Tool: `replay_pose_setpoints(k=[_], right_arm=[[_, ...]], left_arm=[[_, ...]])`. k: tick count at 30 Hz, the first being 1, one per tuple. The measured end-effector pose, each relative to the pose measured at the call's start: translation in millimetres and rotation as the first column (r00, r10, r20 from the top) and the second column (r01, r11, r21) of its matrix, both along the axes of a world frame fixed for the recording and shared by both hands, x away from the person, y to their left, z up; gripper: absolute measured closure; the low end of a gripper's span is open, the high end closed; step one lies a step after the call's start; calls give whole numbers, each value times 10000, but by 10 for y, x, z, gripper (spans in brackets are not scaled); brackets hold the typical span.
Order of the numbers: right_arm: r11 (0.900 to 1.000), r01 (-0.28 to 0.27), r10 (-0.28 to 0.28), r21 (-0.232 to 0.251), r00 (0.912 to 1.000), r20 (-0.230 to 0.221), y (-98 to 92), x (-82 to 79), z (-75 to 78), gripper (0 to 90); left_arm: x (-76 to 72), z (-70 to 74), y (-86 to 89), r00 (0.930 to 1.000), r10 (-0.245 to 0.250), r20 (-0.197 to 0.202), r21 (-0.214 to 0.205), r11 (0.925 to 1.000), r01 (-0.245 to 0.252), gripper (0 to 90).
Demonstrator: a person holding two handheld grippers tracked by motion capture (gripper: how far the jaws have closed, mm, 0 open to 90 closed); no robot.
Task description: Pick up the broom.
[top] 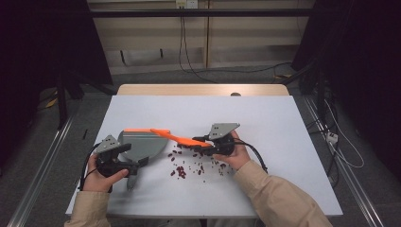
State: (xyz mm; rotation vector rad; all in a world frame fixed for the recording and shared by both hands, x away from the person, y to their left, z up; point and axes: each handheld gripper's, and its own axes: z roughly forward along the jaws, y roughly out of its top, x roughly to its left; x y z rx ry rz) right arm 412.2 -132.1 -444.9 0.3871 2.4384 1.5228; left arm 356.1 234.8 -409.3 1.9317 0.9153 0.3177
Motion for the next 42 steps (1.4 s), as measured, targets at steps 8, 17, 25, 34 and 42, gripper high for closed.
replay_pose_setpoints(k=[8, 17, 25, 34, 42], right_arm=[[9996, -284, 284, -28, 9995, -100, -36, -130, 27, 696], [9977, 243, -255, 634, 9995, 185, -62, 11, 137, 711], [9967, 433, -440, 687, 9990, 90, 106, 329, 79, 711], [9938, 967, -977, -541, 9951, -158, 250, 229, 90, 713], [9904, 1316, -1350, -429, 9869, -886, 235, 201, 111, 713]], left_arm=[[-26, -16, 14, 10000, 22, -42, 16, 10000, -22, 72], [-29, -15, 7, 10000, -23, -22, 56, 10000, 24, 72], [-1, -49, 19, 9999, -3, -131, 74, 10000, 4, 73], [-6, -43, 13, 10000, -5, -95, 108, 9999, 6, 73], [-12, -40, 11, 10000, 31, -91, 59, 10000, -30, 72]])
